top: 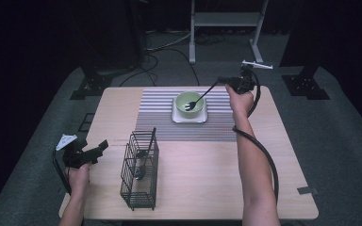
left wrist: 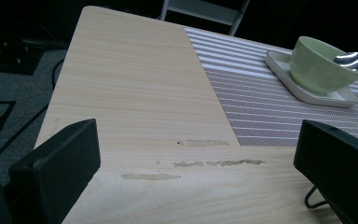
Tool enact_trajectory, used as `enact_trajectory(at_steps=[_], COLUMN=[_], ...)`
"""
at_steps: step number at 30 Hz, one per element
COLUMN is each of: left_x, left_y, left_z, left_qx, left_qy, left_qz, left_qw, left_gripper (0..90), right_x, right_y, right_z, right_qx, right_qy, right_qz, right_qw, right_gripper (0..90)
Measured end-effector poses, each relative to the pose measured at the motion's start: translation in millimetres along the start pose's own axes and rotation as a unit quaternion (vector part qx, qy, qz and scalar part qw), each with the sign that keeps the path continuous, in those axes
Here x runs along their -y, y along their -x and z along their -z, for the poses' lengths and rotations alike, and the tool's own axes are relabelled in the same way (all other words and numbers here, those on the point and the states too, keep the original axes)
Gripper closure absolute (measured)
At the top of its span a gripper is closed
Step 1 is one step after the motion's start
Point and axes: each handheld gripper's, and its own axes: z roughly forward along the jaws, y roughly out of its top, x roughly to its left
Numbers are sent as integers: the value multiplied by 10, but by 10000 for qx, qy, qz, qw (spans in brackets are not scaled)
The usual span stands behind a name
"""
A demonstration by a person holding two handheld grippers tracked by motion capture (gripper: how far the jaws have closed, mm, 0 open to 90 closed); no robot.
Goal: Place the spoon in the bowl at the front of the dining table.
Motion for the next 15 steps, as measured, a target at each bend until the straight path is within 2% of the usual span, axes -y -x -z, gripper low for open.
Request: enact_trajectory(at_steps=[15], left_x=[-3], left_y=[-6], left_z=[6], left_qx=[-16], left_qy=[7], left_qz=[8], left_qw=[10000], left_gripper=[0], right_x=[81], right_y=[29], right_z=[-106], right_qx=[146], right_qy=[-85], right_qz=[31], right_qw=[9999], right_gripper=[884])
